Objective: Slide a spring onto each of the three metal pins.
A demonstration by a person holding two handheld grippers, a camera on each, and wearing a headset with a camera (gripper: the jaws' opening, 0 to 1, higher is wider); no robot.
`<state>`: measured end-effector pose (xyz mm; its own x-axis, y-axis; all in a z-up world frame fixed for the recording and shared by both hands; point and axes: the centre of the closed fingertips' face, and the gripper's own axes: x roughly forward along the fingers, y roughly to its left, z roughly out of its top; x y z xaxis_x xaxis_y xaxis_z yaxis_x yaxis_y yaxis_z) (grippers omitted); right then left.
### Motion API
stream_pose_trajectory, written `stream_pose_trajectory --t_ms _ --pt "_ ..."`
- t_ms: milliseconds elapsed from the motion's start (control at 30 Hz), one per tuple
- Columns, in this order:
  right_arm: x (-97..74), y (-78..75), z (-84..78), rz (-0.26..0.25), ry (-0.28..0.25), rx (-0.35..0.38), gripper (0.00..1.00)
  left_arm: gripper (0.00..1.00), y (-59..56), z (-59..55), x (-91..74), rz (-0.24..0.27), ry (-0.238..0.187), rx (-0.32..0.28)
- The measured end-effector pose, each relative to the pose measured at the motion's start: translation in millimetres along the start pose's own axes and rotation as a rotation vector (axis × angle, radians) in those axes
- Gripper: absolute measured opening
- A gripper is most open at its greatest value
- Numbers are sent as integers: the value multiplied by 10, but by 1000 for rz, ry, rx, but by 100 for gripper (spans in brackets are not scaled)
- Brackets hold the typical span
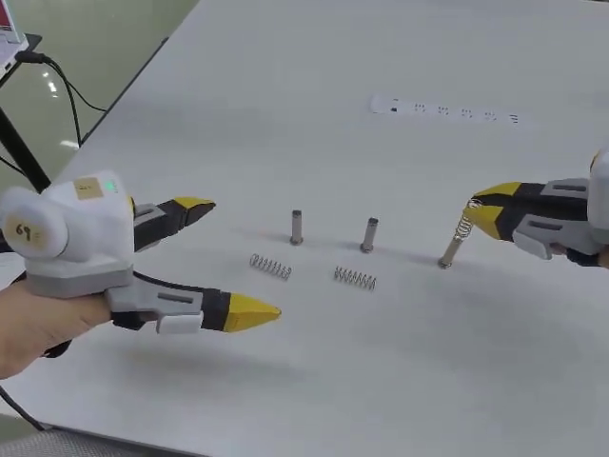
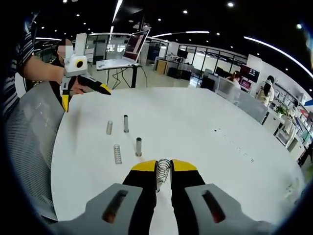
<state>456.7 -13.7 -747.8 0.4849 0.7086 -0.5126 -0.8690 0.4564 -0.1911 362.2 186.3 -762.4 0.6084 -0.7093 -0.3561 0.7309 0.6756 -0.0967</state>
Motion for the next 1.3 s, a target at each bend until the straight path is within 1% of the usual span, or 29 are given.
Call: stream_pose_trajectory --t_ms 200,300,367,533,567,667,767,900,967,1000,1033,1300 --pt "36 2 -38 -1 5 8 7 98 7 -21 -4 0 7 -3" --pt "66 4 -85 -1 14 9 7 98 10 -26 -11 0 9 -2" --pt "88 3 -131 0 20 20 7 98 18 -22 -21 3 7 -6" --pt "177 68 -287 13 56 31 7 98 38 -35 -42 8 10 -7" --pt "199 78 -333 16 70 37 7 98 43 -41 -45 10 11 -9" --pt "249 103 -401 26 82 54 7 98 44 -48 -46 11 11 -11" --pt "304 140 -498 28 104 60 7 98 39 -53 -44 12 12 -12" --pt "334 164 -604 25 125 74 7 98 41 -48 -41 14 11 -12" --pt "348 146 -556 11 80 100 7 98 35 -41 -39 12 9 -14" --pt "336 146 -586 9 95 111 7 98 29 -35 -37 11 8 -13" --pt "323 140 -592 9 97 109 7 98 26 -33 -36 10 8 -11" --pt "297 130 -581 0 97 120 8 98 9 -34 -30 8 8 -11"
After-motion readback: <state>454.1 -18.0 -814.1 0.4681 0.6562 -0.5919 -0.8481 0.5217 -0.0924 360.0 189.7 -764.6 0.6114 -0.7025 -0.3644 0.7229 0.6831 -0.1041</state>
